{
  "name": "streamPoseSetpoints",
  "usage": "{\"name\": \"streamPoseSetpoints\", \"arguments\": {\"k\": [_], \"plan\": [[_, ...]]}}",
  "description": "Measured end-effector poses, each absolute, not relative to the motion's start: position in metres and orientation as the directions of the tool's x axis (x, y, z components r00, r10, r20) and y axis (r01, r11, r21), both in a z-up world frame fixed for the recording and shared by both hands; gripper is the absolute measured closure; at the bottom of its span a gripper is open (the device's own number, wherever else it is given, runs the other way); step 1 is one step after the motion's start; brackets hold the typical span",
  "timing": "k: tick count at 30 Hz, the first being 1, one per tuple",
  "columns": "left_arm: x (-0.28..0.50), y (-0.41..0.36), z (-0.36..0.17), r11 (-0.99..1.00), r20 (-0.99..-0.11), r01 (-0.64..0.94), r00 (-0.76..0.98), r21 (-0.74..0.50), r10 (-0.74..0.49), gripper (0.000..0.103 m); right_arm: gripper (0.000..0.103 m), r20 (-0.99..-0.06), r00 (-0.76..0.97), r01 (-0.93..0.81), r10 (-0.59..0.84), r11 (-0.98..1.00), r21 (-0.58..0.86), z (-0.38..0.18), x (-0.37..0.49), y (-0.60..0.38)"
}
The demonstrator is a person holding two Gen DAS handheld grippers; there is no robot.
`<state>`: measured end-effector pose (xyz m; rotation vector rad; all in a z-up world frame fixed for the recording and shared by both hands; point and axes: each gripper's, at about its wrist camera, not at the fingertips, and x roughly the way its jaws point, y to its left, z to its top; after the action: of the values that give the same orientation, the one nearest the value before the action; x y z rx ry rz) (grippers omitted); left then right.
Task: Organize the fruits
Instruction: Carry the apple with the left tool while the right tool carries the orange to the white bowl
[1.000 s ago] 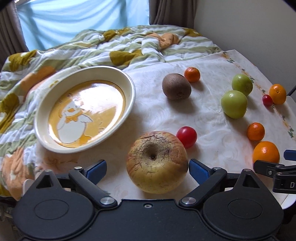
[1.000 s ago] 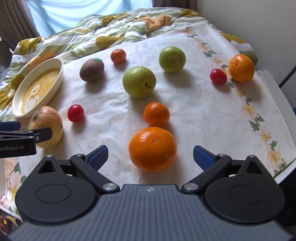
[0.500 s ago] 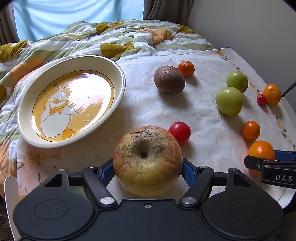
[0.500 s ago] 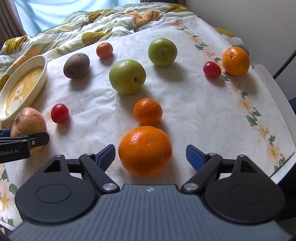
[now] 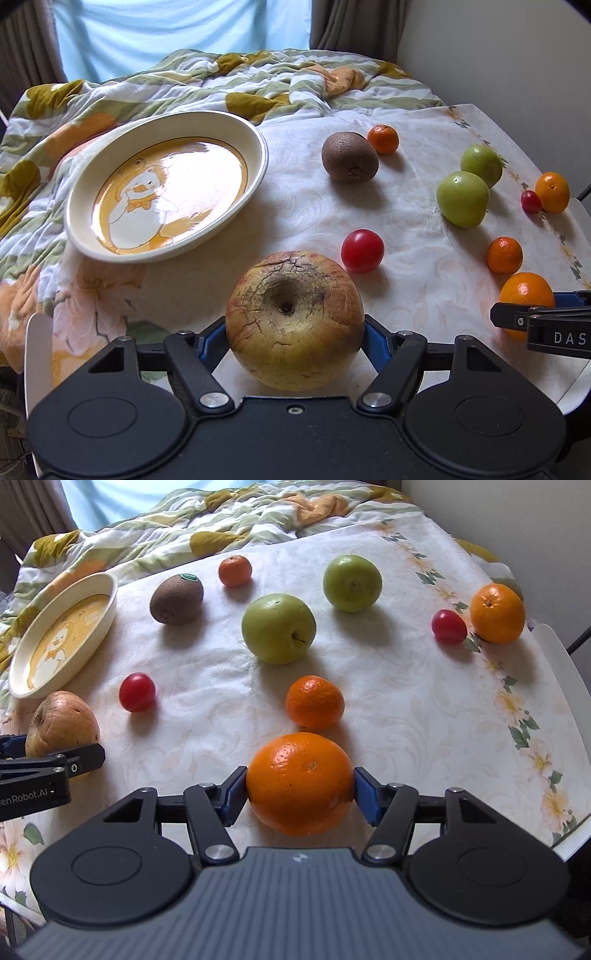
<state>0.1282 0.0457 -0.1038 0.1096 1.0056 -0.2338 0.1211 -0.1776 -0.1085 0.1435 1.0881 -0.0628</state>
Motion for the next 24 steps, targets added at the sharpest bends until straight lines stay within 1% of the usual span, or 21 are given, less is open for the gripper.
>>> {"name": "streamPoseSetpoints", "arguments": {"k": [7,12,20,24], "plan": [[0.105,0.046,-0.088,0.987,-0.821,0.161,0.562,-0.012,-0.102,0.026,0.028,-0.866,0.497,0.041,0.061,0.995,0.093,-0.093,0.118,-0.18],[0.087,0.045,-0.068,0.997,-0.793,0.081,0.607,-0.008,-0.056,0.026,0.028,-0.846,0.524,-0.032,0.096,0.995,0.094,-0.077,0.115,-0.183],[0.061,0.044,-0.028,0.997,-0.732,-0.071,0.679,-0.005,0.045,0.026,0.028,-0.798,0.571,-0.203,0.192,0.975,0.09,-0.037,0.118,-0.186],[0.06,0.045,-0.009,0.991,-0.701,-0.135,0.706,0.002,0.098,0.026,0.028,-0.769,0.589,-0.308,0.248,0.949,0.07,-0.014,0.126,-0.185]]}}
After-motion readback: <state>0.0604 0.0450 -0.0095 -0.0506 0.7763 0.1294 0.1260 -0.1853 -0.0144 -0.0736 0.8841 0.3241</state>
